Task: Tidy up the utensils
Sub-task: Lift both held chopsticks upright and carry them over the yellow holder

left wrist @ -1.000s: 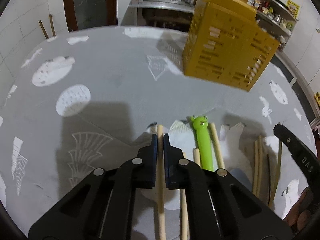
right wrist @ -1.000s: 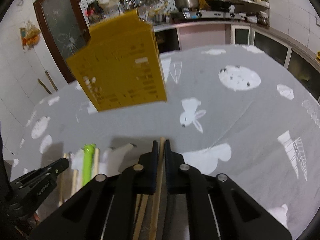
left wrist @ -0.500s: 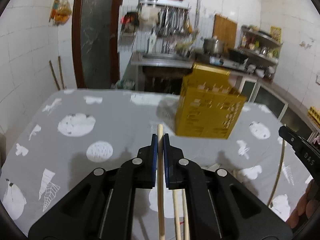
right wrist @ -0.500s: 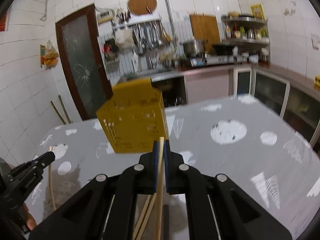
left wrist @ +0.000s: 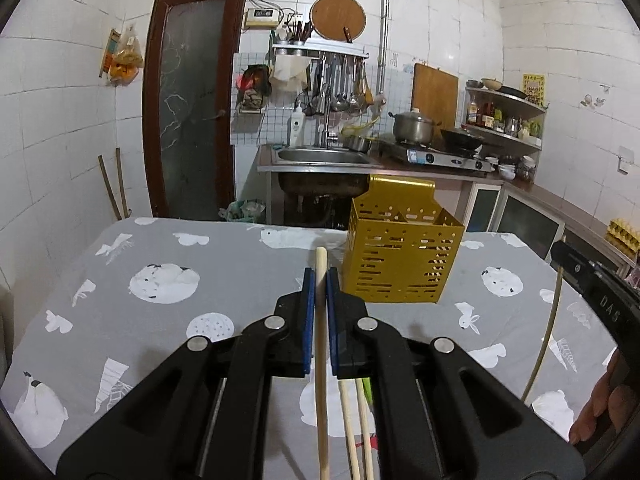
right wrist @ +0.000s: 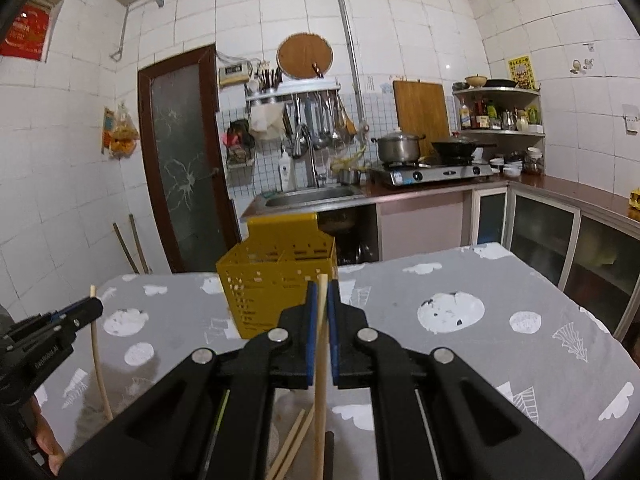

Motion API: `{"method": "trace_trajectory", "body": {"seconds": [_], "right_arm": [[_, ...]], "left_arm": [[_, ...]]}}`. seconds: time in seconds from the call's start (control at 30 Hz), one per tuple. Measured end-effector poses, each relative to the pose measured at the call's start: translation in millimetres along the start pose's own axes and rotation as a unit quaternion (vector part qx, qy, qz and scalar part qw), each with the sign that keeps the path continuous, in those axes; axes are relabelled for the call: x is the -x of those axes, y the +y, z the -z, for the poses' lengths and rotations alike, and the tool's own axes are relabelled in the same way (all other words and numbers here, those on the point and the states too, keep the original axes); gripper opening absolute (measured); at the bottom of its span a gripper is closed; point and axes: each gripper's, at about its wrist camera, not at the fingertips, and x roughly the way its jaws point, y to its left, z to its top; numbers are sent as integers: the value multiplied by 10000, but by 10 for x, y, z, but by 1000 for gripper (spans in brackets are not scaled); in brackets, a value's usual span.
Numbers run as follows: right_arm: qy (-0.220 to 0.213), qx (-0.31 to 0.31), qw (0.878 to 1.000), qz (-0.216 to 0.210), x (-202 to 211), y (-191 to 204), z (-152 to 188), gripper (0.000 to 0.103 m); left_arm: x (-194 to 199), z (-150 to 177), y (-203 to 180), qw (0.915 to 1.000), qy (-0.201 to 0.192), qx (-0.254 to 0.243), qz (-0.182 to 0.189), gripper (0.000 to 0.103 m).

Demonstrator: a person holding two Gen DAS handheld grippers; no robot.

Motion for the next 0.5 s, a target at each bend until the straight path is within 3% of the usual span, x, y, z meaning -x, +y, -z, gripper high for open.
{"method": "trace_trajectory", "body": {"seconds": [0.23, 0.5], "right_arm": [[-207, 39, 9998, -65, 42, 6, -147, 5], [-358, 83, 9993, -70, -38, 38, -334, 5]], "left_arm": [[55, -80, -27, 9997, -223, -34, -92, 4], [-8, -417, -194, 9989, -449, -91, -81, 4]]}}
